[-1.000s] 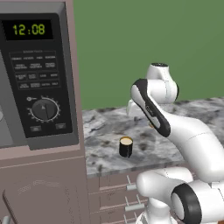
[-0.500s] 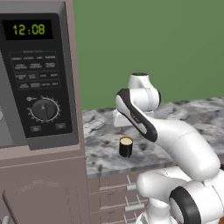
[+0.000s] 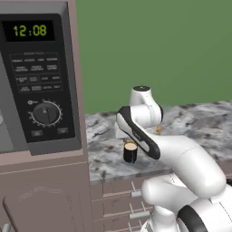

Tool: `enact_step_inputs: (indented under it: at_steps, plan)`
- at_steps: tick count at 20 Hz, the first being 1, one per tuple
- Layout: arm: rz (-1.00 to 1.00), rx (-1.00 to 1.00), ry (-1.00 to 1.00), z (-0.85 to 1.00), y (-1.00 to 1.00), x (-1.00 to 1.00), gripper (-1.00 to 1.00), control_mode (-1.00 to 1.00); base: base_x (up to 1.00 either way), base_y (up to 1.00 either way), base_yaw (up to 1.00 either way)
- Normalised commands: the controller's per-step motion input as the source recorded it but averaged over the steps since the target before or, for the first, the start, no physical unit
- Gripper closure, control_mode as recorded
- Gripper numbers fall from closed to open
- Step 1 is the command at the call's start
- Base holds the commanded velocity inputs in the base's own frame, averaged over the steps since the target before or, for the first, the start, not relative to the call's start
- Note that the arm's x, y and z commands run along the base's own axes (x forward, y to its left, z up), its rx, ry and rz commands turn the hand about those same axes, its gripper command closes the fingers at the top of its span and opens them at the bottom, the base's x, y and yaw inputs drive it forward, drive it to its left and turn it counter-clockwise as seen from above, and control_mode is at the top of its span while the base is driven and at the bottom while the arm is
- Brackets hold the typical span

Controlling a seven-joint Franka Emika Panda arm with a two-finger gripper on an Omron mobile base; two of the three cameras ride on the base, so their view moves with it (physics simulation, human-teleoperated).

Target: Pick the mug from the counter and place it inside the microwave. Then close the microwave.

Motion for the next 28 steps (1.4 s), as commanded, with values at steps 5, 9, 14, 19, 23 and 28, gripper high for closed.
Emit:
enact_step_inputs:
  at_steps: [5,9,14,19,23,28]
  plan:
    - [-0.04,-0.02,-0.14,-0.41,0.0,0.01,-1.0,-1.0,0.0,0.0,0.0]
    - [-0.04,-0.05,-0.01,-0.13,0.0,0.09,-1.0,-1.0,0.0,0.0,0.0]
    - [-0.02,0.0,0.0,-0.24,0.0,0.09,-1.0,-1.0,0.0,0.0,0.0]
    - [0.01,0.0,0.0,-0.21,0.0,0.04,-1.0,-1.0,0.0,0.0,0.0]
    - [0.03,0.0,0.01,-0.06,-0.09,0.0,-1.0,-1.0,0.0,0.0,0.0]
    - [0.04,0.01,0.04,0.0,-0.21,0.0,-1.0,-1.0,0.0,0.0,0.0]
